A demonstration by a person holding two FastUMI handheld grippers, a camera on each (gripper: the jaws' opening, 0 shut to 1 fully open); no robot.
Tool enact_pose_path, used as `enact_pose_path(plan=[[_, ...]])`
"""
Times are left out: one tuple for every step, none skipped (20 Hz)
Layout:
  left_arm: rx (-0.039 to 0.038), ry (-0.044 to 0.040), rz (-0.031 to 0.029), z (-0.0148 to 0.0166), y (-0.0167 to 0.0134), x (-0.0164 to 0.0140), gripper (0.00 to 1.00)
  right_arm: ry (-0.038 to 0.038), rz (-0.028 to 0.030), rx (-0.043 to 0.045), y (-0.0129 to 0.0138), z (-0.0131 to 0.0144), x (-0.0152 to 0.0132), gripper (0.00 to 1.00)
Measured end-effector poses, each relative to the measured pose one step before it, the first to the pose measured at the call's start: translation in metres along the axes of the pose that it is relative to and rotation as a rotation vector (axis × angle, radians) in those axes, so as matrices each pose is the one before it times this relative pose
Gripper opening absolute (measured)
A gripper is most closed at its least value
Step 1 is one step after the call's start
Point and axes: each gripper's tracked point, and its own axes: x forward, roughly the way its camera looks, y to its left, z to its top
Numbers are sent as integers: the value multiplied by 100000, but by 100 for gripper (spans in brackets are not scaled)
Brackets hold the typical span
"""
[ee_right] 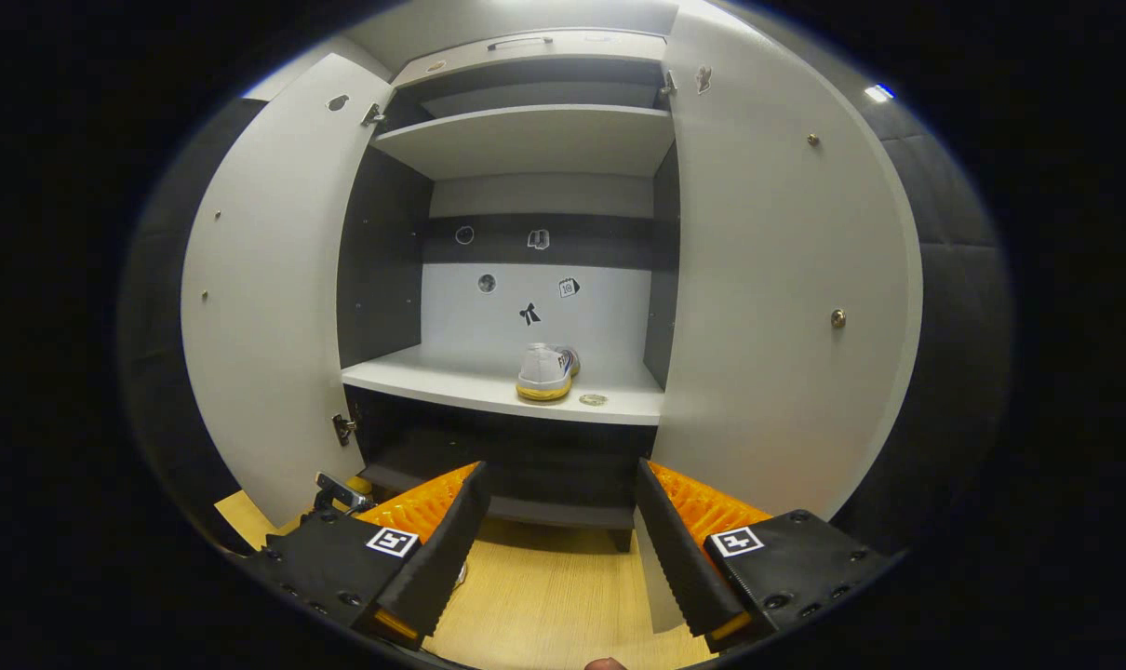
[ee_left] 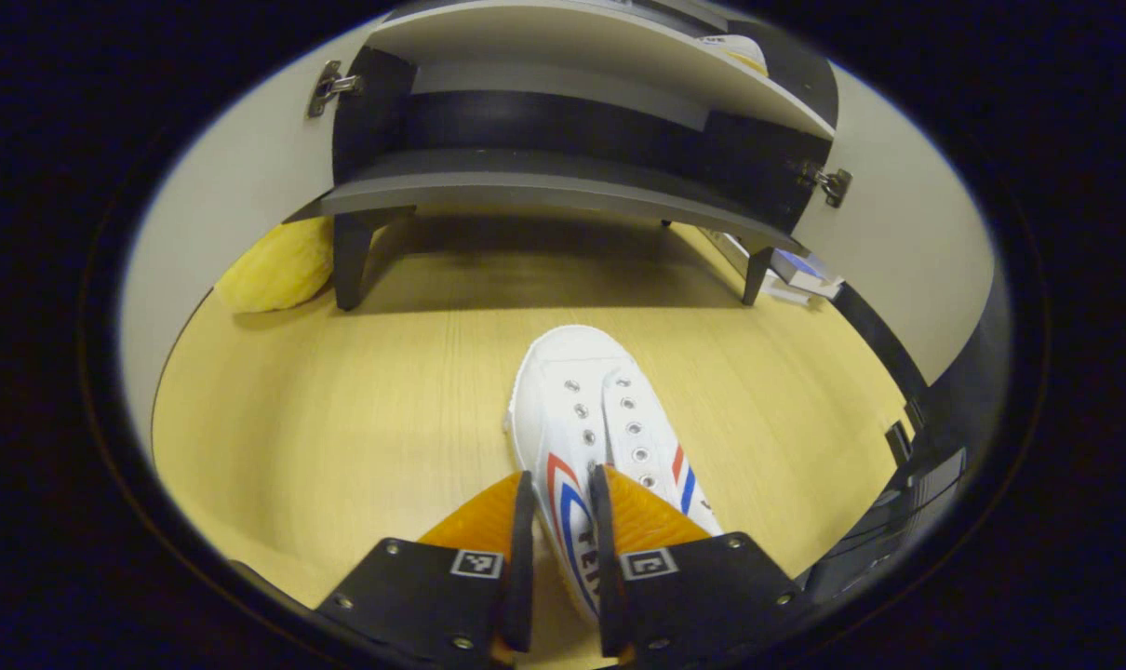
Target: Grab one shoe with the right hand and put it into the shoe cabinet, grab the other shoe with the left hand and put it into the shoe cabinet; then close the right door with the right hand and the left door with the left hand.
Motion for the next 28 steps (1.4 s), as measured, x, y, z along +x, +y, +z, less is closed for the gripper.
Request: enact_pose_path(plan=[[84,222,98,-73,55,-291,28,-149,815,-2,222,89,53,98],[1018,-86,323,139,25,60,28,62,472,-367,111,-77,139,97],[244,-579,1543,160,198,-164,28,103,420,-504,118,-2,21,98],[621,614,527,-190,-202,86,17,22,307,-254,110,-20,-14,98],[1378,-489,1182,24,340,-76,17,-100,462,117,95,14,-46,98],[-1443,-1566,400,480,25,-866,10,-20,456,180,90,-41,-82,97],[1250,-256,799,-216,-241,841,3,-115,233,35,67,37,-8,98],[1001,-1275,626,235,-59,-29,2,29,32,-62,1,-25,-5,97],[1207,-1051,840,257,185,-187,2,-12,115,-19,-10,11,-76,98],[472,-1732,776,482,0,3,2,73,188,-43,-75,-62,-146,98],[278,-1587,566,213,66,-146,2,16,36,-143,-4,12,-56,98],[290,-1235,53,142,-70,-90,1,-211,-254,-204,-138,100,-151,98],[523,-616,-111,68,70,-231,1,-212,-122,-13,-107,13,-111,98],[700,-813,-8,310,24,-135,1,19,79,160,-30,41,-46,96],[690,-833,153,372,157,-189,1,22,-122,95,-78,-79,-56,98],[346,-723,-269,510,45,-236,1,-133,-231,81,-91,52,-89,98],[-492,-1000,-241,247,105,-228,2,-109,-3,240,-28,16,-53,98],[-674,-1392,-139,458,153,-263,1,-112,139,267,47,42,-68,97],[-173,-1749,-363,840,167,-235,3,-226,123,65,39,85,-93,97],[-42,-2195,-210,874,203,-512,2,-309,133,-112,77,79,-69,98],[71,-2372,-239,820,86,-609,2,-331,184,-114,65,98,-121,98],[-128,-2096,56,996,63,-540,1,-289,235,-62,102,51,-47,98],[-265,-2273,-54,876,242,-791,1,-394,160,36,54,128,-41,98],[-120,-2658,-378,1414,247,-794,1,-363,324,207,103,121,-77,98],[-205,-2418,-153,1409,191,-727,3,-585,178,302,85,211,-36,98],[11,-1965,-204,1416,229,-894,1,-617,170,62,91,243,-61,98],[-330,-1778,190,1247,132,-1109,2,-692,-39,-162,-54,115,-196,98],[369,-2339,-433,1464,54,-1000,1,-513,-42,-267,-39,139,-121,98]])
